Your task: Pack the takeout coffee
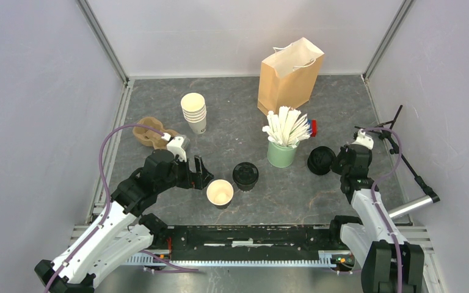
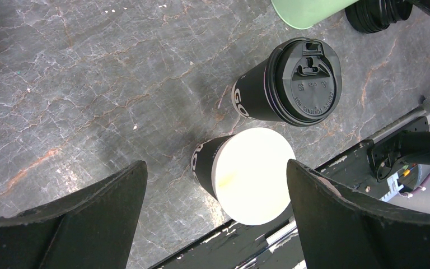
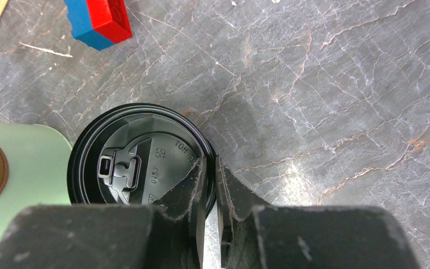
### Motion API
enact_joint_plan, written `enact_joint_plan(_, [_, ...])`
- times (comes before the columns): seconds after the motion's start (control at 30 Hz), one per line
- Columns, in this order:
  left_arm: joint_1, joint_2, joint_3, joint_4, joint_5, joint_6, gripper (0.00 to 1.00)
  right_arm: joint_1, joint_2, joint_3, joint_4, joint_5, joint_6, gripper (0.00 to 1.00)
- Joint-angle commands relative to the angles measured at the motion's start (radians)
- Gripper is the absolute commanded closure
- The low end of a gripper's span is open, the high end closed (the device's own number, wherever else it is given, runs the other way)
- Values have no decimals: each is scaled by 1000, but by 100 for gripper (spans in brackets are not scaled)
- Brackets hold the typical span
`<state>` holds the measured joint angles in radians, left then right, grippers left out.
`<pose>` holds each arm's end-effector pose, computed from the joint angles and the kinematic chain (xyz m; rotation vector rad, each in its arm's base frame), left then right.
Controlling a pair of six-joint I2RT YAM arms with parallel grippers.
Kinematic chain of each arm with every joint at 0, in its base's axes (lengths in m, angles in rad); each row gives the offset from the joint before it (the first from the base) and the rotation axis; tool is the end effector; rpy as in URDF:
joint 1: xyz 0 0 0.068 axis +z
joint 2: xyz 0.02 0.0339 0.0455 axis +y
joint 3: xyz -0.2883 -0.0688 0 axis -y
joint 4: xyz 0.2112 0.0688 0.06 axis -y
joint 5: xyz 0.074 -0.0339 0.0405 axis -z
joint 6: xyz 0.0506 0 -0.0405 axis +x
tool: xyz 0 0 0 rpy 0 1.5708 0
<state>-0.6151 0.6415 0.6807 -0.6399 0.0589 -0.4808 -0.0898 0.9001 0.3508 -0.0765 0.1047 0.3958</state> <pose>0.0803 -0.0604 0.2839 0.1861 2.2461 -0.6754 0.1519 -0.0190 0.2074 0.5841 2.1140 0.0572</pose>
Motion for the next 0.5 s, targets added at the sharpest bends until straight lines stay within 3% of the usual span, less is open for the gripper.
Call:
enact_joint_plan(0.0, [-5,-6,2,34,8,39,0,-4,-38,30,-2,15,-8,84])
enact_joint_plan(0.47, [-5,1,1,34,6,39,0,-4,-78,54,-18,32,-4,89])
